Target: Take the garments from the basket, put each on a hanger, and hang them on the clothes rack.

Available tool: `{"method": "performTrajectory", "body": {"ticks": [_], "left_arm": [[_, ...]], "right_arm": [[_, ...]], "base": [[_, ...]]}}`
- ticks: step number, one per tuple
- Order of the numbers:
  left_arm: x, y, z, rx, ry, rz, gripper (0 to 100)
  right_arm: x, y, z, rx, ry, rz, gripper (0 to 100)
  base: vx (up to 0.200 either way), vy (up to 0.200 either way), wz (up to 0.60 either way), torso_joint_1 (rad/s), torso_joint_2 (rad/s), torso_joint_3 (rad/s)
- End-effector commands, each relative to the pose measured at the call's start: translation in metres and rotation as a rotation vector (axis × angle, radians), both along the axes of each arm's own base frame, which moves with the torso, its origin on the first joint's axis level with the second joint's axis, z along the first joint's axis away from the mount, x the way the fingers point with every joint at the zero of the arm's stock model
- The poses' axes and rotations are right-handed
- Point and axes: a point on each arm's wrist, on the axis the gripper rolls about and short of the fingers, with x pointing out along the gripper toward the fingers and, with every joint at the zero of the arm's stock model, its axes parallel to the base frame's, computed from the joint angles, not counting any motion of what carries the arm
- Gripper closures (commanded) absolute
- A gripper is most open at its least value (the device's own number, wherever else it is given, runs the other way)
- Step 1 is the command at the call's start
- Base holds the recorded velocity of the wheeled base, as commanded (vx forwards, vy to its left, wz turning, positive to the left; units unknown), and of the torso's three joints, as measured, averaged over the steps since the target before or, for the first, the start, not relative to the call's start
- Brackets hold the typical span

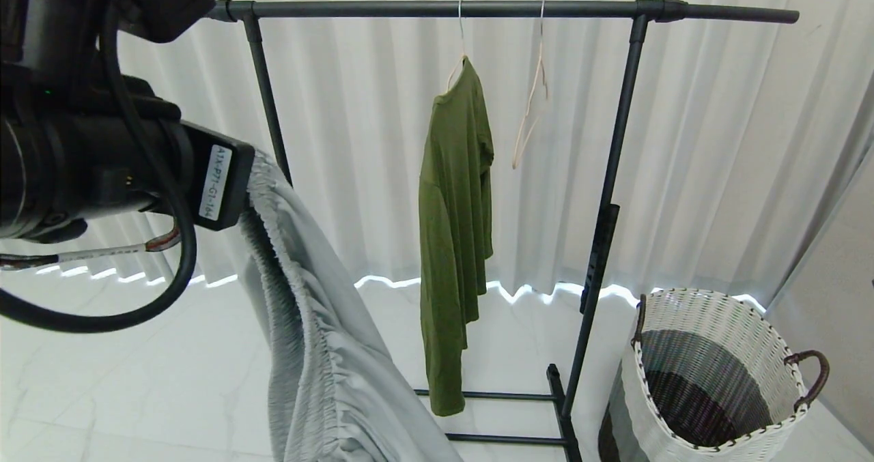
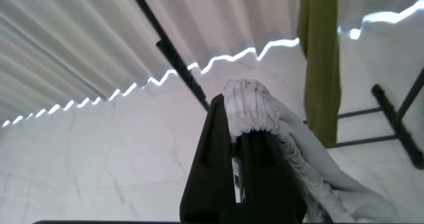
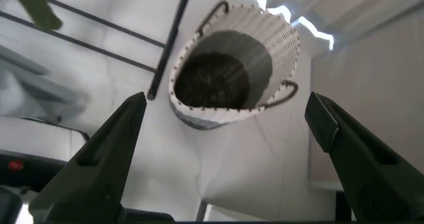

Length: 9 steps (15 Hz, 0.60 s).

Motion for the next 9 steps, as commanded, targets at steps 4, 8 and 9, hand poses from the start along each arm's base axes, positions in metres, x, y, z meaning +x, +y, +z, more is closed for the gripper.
{"method": "performTrajectory", "body": {"ticks": [4, 8, 9], "left_arm": [[-0.0121, 0.0146, -0.0103, 0.018, 0.016, 0.015, 100], [-0.0123, 0.0144, -0.0103, 0.02, 0.016, 0.013, 100], [-0.0123, 0.0144, -0.0103, 0.02, 0.016, 0.014, 100]], "right_arm": [[-0.0071, -0.0105, -0.0181, -0.025, 0.013, -0.085, 0], [-0.005, -0.0118, -0.0187, -0.029, 0.012, -0.105, 0], [-0.0049, -0.0119, -0.0191, -0.03, 0.013, -0.107, 0]], "base": [[0.0, 0.0, 0.0, 0.0, 0.0, 0.0], [0.0, 0.15, 0.0, 0.002, 0.0, 0.003], [0.0, 0.2, 0.0, 0.002, 0.0, 0.002]]}}
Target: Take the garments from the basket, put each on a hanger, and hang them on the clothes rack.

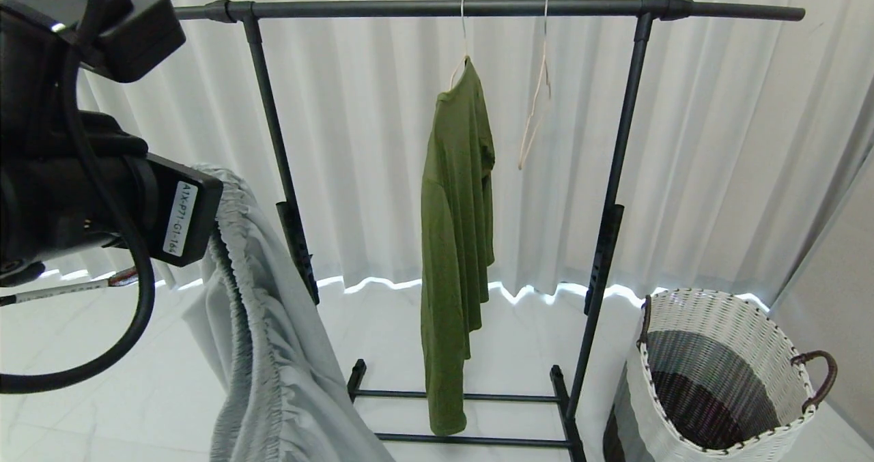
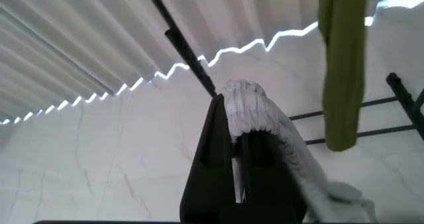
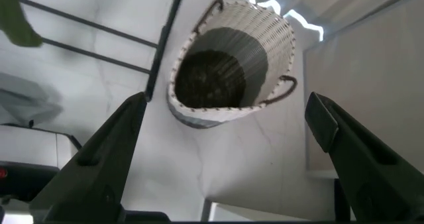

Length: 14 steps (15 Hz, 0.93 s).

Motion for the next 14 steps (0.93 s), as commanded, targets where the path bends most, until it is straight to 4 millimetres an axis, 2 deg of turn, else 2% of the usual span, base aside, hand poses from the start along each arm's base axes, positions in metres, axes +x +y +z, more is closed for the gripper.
{"method": "performTrajectory", "body": {"ticks": [1, 9, 12, 14], "left_arm": [[0.0, 0.0, 0.0, -0.001, 0.0, 0.0, 100], [0.0, 0.0, 0.0, -0.001, 0.0, 0.0, 100], [0.0, 0.0, 0.0, 0.0, 0.001, 0.0, 100], [0.0, 0.0, 0.0, 0.0, 0.001, 0.0, 100]], "right_arm": [[0.001, 0.0, -0.001, 0.0, -0.001, -0.002, 0], [0.004, 0.0, -0.003, -0.043, 0.01, -0.001, 0], [0.001, -0.004, -0.01, -0.148, 0.008, -0.039, 0], [0.006, -0.002, -0.011, -0.134, -0.043, -0.038, 0]], "base": [[0.0, 0.2, 0.0, 0.007, 0.0, 0.002], [0.0, 0.2, 0.0, 0.002, 0.0, 0.004], [0.0, 0.0, 0.0, 0.0, 0.0, 0.0], [0.0, 0.0, 0.0, 0.0, 0.0, 0.0]]}}
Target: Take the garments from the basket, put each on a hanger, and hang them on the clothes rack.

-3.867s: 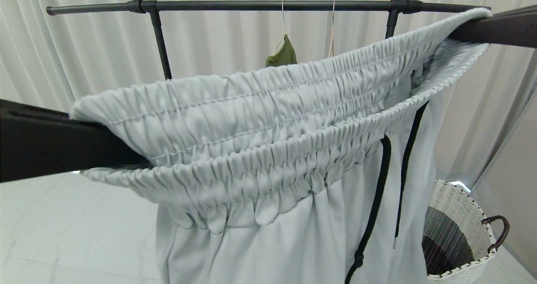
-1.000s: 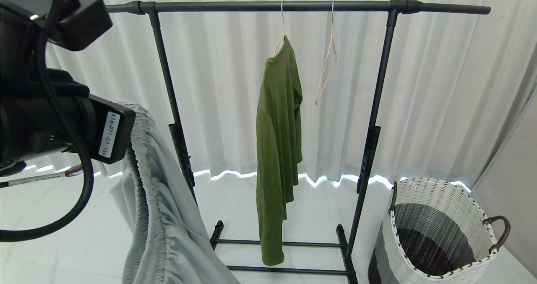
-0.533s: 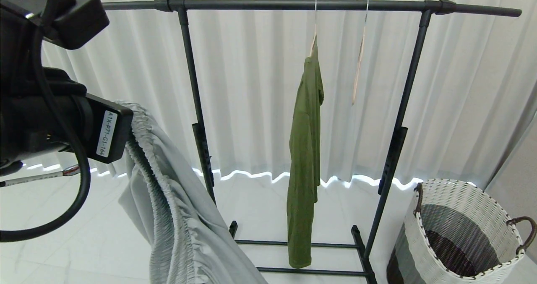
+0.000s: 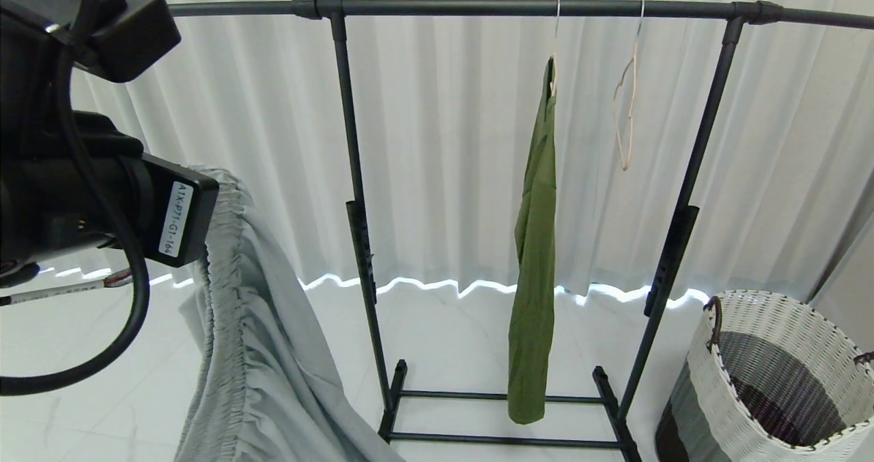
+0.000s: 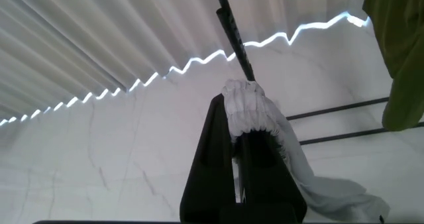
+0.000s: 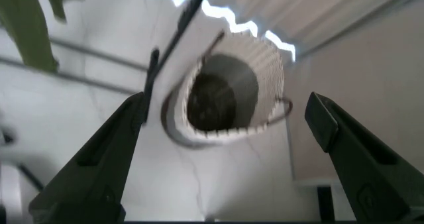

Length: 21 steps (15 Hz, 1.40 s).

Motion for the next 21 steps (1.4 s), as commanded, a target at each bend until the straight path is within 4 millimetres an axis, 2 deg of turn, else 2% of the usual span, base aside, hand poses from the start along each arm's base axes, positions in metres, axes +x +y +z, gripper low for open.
{"method": "performTrajectory", "body": {"ticks": [1, 4, 9, 14, 17, 21], "left_arm": [[0.001, 0.0, 0.0, 0.001, 0.001, 0.003, 100], [-0.001, 0.001, 0.001, -0.002, -0.005, 0.003, 100], [-0.002, 0.003, 0.002, 0.005, -0.015, 0.02, 100], [-0.002, 0.003, 0.002, 0.004, -0.016, 0.02, 100], [-0.007, 0.007, 0.007, 0.069, -0.037, 0.017, 100], [-0.005, 0.006, 0.005, 0.077, -0.03, 0.017, 100]], "right_arm": [[0.004, 0.002, -0.006, 0.011, -0.033, 0.002, 0], [0.006, 0.002, -0.01, 0.03, -0.069, 0.002, 0], [0.0, 0.0, -0.008, 0.107, -0.096, -0.028, 0], [0.002, 0.001, -0.006, 0.159, -0.122, -0.035, 0], [0.003, 0.002, -0.007, 0.231, -0.119, -0.049, 0], [0.009, 0.004, -0.016, 0.312, -0.089, -0.104, 0]], "base": [[0.0, 0.0, 0.0, 0.0, 0.0, 0.0], [0.0, 0.0, 0.0, 0.006, -0.04, -0.035], [0.0, 0.0, 0.0, 0.083, -0.36, -0.283], [0.0, 0.0, 0.0, 0.147, -0.46, -0.315], [0.0, 0.0, 0.0, 0.176, -0.48, -0.307], [0.0, 0.0, 0.0, 0.192, -0.49, -0.296]]}}
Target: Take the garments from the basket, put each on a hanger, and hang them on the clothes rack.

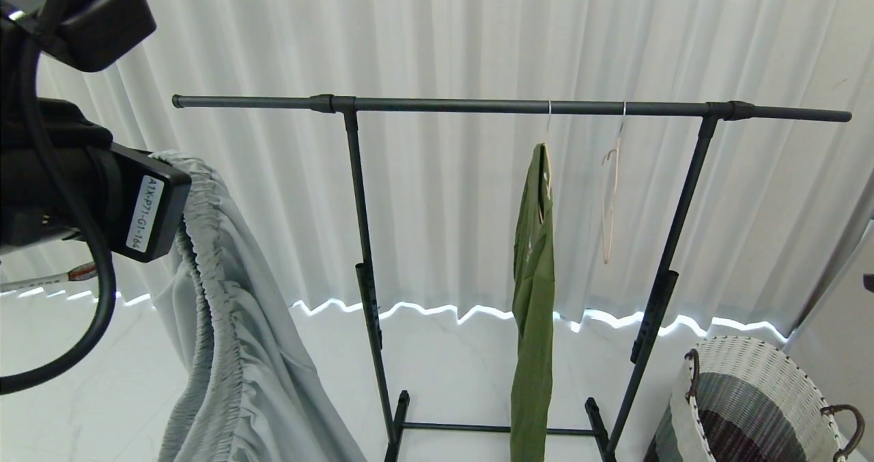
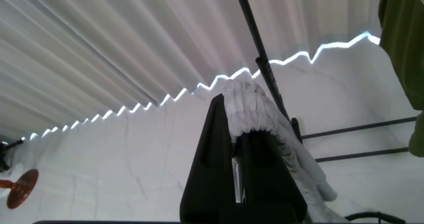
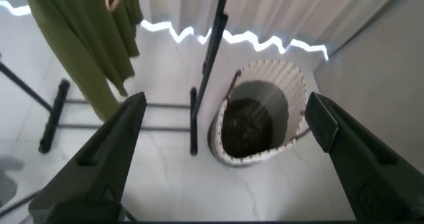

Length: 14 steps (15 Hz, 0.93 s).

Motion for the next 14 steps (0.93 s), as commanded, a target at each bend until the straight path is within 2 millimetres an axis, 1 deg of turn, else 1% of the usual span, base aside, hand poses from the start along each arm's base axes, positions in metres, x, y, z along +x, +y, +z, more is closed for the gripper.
{"method": "performTrajectory", "body": {"ticks": [1, 4, 8, 14], "left_arm": [[0.001, -0.001, -0.001, 0.003, 0.006, 0.001, 100], [0.004, -0.003, -0.003, 0.003, 0.007, 0.001, 100], [0.01, -0.009, -0.003, -0.015, -0.015, 0.001, 100], [0.012, -0.01, -0.004, -0.013, -0.012, 0.004, 100]], "right_arm": [[0.004, 0.001, -0.008, -0.005, 0.008, -0.002, 0], [0.012, 0.004, -0.014, 0.006, -0.043, 0.003, 0], [0.014, 0.004, -0.015, 0.002, -0.045, 0.01, 0], [0.019, 0.005, -0.018, 0.009, -0.025, 0.01, 0]], "base": [[0.0, 0.0, 0.0, 0.144, -0.35, -0.203], [0.2, 0.0, 0.0, 0.051, -0.13, -0.075], [0.2, 0.0, 0.0, 0.017, -0.01, -0.008], [0.2, 0.0, 0.0, 0.002, 0.0, 0.002]]}}
